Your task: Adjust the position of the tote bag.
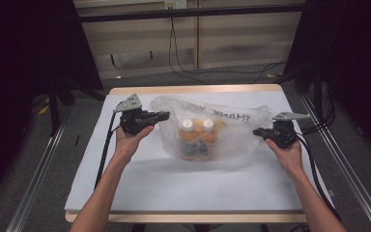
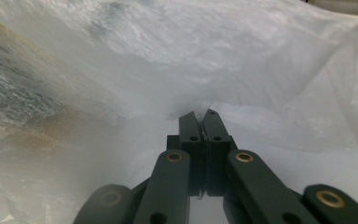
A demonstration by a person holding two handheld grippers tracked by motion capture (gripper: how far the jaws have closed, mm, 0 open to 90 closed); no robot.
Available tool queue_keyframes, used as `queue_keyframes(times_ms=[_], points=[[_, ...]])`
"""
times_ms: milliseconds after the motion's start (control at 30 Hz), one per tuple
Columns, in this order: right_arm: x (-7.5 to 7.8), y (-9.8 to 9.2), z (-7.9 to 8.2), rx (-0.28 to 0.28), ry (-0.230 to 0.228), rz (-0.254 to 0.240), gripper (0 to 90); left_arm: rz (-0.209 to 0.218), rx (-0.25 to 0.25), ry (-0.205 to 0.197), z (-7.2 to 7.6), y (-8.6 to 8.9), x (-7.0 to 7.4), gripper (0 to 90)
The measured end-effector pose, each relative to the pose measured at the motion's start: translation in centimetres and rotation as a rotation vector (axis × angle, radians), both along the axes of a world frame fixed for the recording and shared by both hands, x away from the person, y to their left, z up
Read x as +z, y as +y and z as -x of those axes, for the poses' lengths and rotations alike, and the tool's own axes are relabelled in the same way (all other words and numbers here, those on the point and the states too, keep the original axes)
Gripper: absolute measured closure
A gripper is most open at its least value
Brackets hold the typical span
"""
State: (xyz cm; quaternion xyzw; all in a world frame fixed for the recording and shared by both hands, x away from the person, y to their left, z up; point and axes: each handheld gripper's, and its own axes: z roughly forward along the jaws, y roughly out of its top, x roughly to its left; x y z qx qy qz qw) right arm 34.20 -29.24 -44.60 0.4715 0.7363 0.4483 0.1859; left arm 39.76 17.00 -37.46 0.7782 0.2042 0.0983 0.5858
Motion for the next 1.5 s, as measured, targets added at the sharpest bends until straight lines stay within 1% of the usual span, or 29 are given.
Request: queue_keyframes(times_ms=[33, 133, 200, 233, 333, 367, 400, 500, 567, 600, 667, 700, 733, 767, 867, 900, 933, 1000, 1033, 1067, 1133, 1200, 1233, 1267, 1300, 1367, 1400, 1467, 1500], points=[[0.4, -0.1, 0.1, -0.001, -0.011, -0.007, 89.3, -0.004, 0.002, -0.002, 0.0, 0.1, 0.0, 90.0], [1.7, -0.1, 0.4, -0.004, -0.056, -0.024, 89.3, 0.01, 0.004, -0.003, 0.0, 0.4, 0.1, 90.0], [2.5, -0.2, 0.6, -0.002, -0.082, -0.037, 89.3, 0.012, 0.011, -0.009, 0.1, 0.6, 0.3, 90.0], [2.9, -0.2, 0.7, -0.002, -0.093, -0.042, 89.3, 0.021, 0.009, -0.01, 0.1, 0.7, 0.4, 90.0], [4.0, -0.3, 1.0, 0.004, -0.13, -0.075, 89.3, 0.022, 0.017, -0.021, 0.3, 1.0, 0.8, 90.0], [4.3, -0.3, 1.1, 0.009, -0.139, -0.084, 89.3, 0.028, 0.016, -0.023, 0.4, 1.2, 0.9, 90.0], [4.9, -0.3, 1.3, 0.008, -0.156, -0.086, 89.4, 0.025, 0.018, -0.024, 0.5, 1.3, 0.9, 90.0], [6.0, -0.2, 1.6, 0.013, -0.185, -0.105, 89.5, 0.035, 0.018, -0.026, 0.6, 1.6, 1.1, 90.0], [6.7, 0.0, 1.8, 0.014, -0.209, -0.105, 89.5, 0.032, 0.031, -0.032, 0.8, 1.7, 1.0, 90.0], [7.2, 0.1, 1.9, 0.018, -0.221, -0.109, 89.5, 0.046, 0.032, -0.029, 0.8, 1.8, 1.0, 90.0], [8.0, 0.3, 2.1, 0.029, -0.245, -0.13, 89.5, 0.052, 0.028, -0.031, 0.8, 2.0, 1.0, 90.0], [8.3, 0.4, 2.1, 0.034, -0.253, -0.133, 89.5, 0.064, 0.032, -0.023, 0.7, 2.0, 1.0, 90.0], [8.6, 0.5, 2.1, 0.042, -0.262, -0.137, 89.5, 0.06, 0.035, -0.024, 0.7, 2.1, 1.0, 90.0], [8.8, 0.7, 2.1, 0.046, -0.27, -0.13, 89.5, 0.054, 0.034, -0.026, 0.7, 2.1, 1.0, 90.0], [9.4, 1.3, 2.0, 0.062, -0.282, -0.132, 89.4, 0.042, 0.035, -0.034, 0.9, 2.3, 1.3, 90.0], [9.5, 1.4, 1.9, 0.064, -0.285, -0.131, 89.1, 0.046, 0.032, -0.036, 0.9, 2.3, 1.3, 90.0], [9.6, 1.5, 1.8, 0.069, -0.285, -0.135, 88.6, 0.043, 0.04, -0.034, 1.0, 2.4, 1.4, 90.0], [9.8, 1.7, 1.6, 0.067, -0.285, -0.131, 88.3, 0.04, 0.04, -0.042, 1.1, 2.6, 1.5, 89.8], [9.9, 1.8, 1.5, 0.07, -0.283, -0.124, 86.7, 0.037, 0.042, -0.043, 1.1, 2.8, 1.6, 89.5], [10.0, 1.9, 1.5, 0.077, -0.284, -0.127, 83.7, 0.046, 0.038, -0.039, 1.2, 2.9, 1.6, 89.5], [10.5, 1.9, 1.6, 0.084, -0.29, -0.126, 77.2, 0.034, 0.04, -0.045, 1.2, 3.2, 1.7, 89.0], [11.1, 1.7, 1.6, 0.097, -0.3, -0.133, 74.7, 0.04, 0.036, -0.043, 1.2, 3.3, 1.7, 88.7], [11.3, 1.7, 1.7, 0.092, -0.304, -0.131, 73.3, 0.04, 0.039, -0.042, 1.3, 3.4, 1.8, 88.4], [11.5, 1.7, 1.7, 0.097, -0.304, -0.139, 74.8, 0.035, 0.039, -0.045, 1.3, 3.4, 1.8, 88.4], [11.6, 1.7, 1.7, 0.099, -0.304, -0.132, 78.4, 0.034, 0.034, -0.045, 1.3, 3.4, 1.8, 88.5], [11.8, 1.9, 1.6, 0.103, -0.303, -0.129, 87.9, 0.031, 0.034, -0.048, 1.4, 3.4, 2.0, 89.1], [11.8, 2.0, 1.6, 0.108, -0.301, -0.128, 89.9, 0.018, 0.034, -0.058, 1.6, 3.3, 2.1, 89.4], [11.7, 2.3, 1.6, 0.111, -0.296, -0.112, 90.0, 0.008, 0.028, -0.06, 2.0, 3.3, 2.3, 89.7], [11.7, 2.4, 1.7, 0.118, -0.293, -0.112, 90.0, -0.001, 0.026, -0.064, 2.1, 3.3, 2.4, 89.7]])
